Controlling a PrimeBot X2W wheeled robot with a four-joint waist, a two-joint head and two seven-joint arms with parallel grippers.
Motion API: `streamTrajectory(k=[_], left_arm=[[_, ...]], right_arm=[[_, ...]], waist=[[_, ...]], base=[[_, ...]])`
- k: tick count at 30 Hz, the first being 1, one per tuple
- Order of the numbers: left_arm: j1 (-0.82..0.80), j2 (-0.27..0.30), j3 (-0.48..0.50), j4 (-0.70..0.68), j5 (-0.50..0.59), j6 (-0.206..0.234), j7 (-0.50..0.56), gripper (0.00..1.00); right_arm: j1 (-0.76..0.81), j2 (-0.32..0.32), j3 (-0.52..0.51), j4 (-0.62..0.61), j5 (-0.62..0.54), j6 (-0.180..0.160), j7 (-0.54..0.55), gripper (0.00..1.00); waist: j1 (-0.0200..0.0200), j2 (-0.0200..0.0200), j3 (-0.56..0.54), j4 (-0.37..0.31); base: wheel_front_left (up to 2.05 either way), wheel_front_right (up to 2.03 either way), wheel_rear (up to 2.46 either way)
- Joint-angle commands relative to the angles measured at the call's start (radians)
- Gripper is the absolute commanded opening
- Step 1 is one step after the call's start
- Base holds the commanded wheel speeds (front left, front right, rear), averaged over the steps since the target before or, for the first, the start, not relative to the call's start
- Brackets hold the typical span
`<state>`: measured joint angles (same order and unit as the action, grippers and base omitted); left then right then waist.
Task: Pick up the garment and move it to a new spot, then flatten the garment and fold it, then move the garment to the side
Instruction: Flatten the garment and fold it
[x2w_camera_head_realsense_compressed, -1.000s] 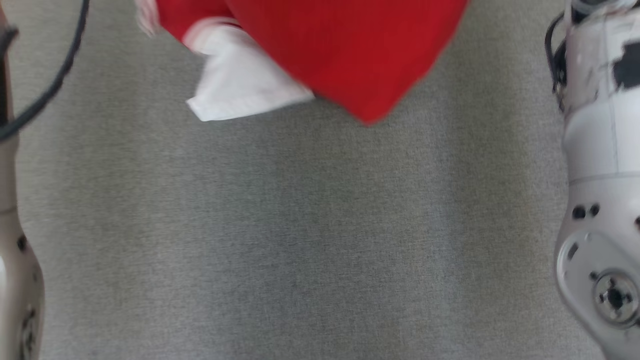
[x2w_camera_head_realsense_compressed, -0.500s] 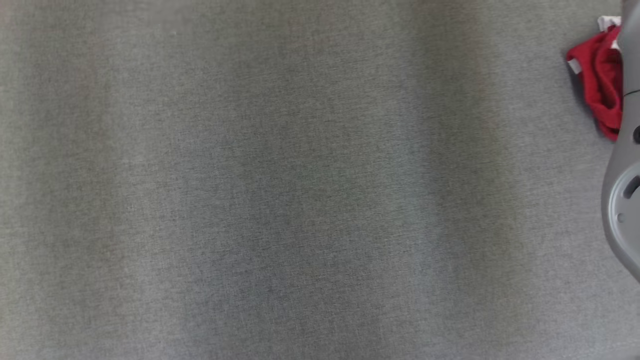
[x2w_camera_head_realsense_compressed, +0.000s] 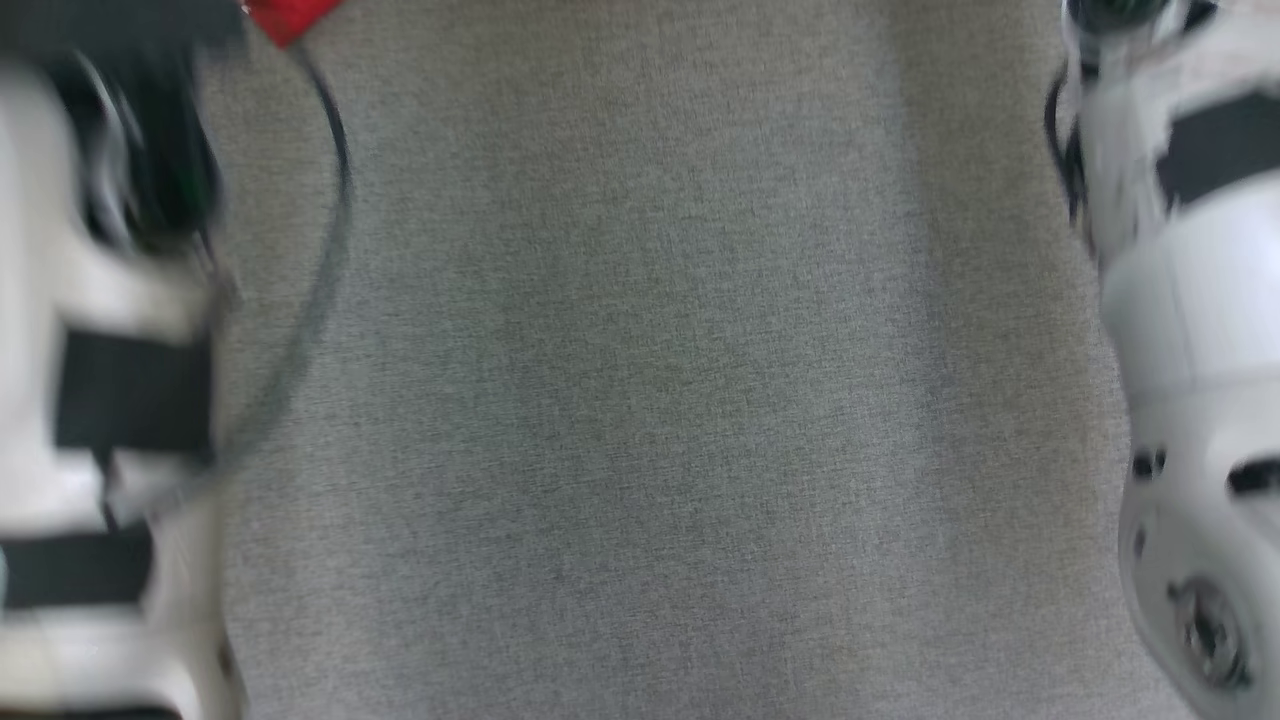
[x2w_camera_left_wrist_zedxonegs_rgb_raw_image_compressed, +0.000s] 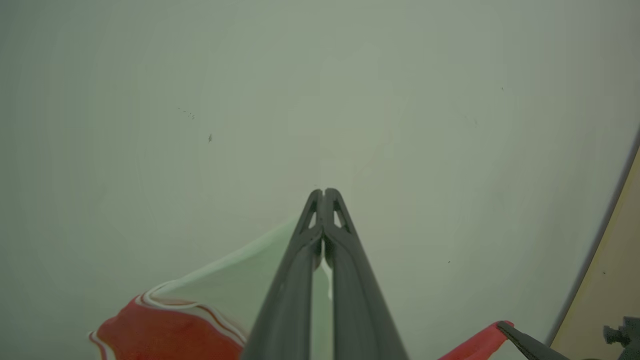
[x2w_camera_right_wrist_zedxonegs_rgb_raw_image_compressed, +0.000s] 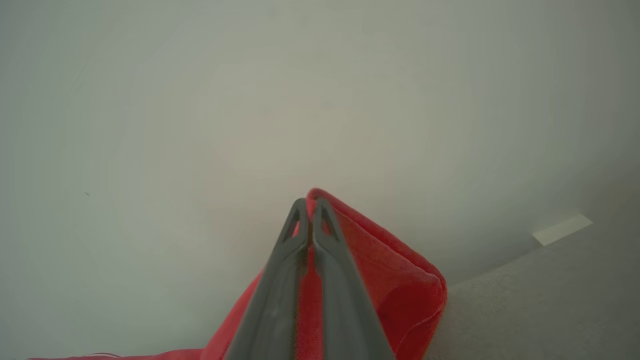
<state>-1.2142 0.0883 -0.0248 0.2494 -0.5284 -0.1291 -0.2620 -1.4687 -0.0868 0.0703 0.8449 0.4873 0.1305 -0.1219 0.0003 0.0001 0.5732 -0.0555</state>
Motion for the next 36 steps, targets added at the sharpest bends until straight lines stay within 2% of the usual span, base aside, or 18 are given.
streamTrajectory(k=[1,6,10,17,23,29,36], left_arm=[[0.131,0.009,-0.015,-0.07,-0.035,-0.001,-0.004,0.0],[0.38,0.013,-0.003,-0.158,-0.095,-0.001,-0.002,0.0],[0.612,-0.015,0.035,-0.194,-0.198,0.03,0.003,0.0],[0.949,-0.034,0.057,-0.208,-0.28,0.103,-0.003,0.0],[1.123,-0.036,0.014,-0.204,-0.348,0.147,-0.004,0.0],[1.255,-0.036,-0.019,-0.241,-0.352,0.187,-0.005,0.0],[1.377,-0.036,-0.047,-0.323,-0.354,0.223,-0.005,0.0]], right_arm=[[0.116,-0.036,0.046,-0.058,0.043,0.0,0.046,0.0],[0.342,-0.11,0.131,-0.183,0.055,0.0,0.123,0.0],[0.596,-0.155,0.098,-0.273,0.028,0.0,0.207,0.0],[0.972,-0.059,-0.064,-0.424,-0.058,0.0,0.307,0.0],[1.162,0.017,-0.194,-0.525,-0.171,0.0,0.371,0.0],[1.291,0.034,-0.253,-0.629,-0.213,0.0,0.427,0.0],[1.39,0.034,-0.295,-0.692,-0.155,0.0,0.469,0.0]], waist=[[-0.0003,-0.0001,-0.053,0.02],[-0.0003,-0.0001,-0.154,0.025],[-0.0003,-0.0001,-0.279,0.05],[-0.0003,-0.0001,-0.456,0.072],[-0.0003,-0.0001,-0.54,0.108],[-0.0003,-0.0001,-0.58,0.137],[-0.0003,-0.0001,-0.599,0.154]], base=[[0.0,0.0,0.0],[0.0,0.0,0.0],[0.0,0.0,0.0],[0.0,0.0,0.0],[0.0,0.0,0.0],[0.0,0.0,0.0],[0.0,0.0,0.0]])
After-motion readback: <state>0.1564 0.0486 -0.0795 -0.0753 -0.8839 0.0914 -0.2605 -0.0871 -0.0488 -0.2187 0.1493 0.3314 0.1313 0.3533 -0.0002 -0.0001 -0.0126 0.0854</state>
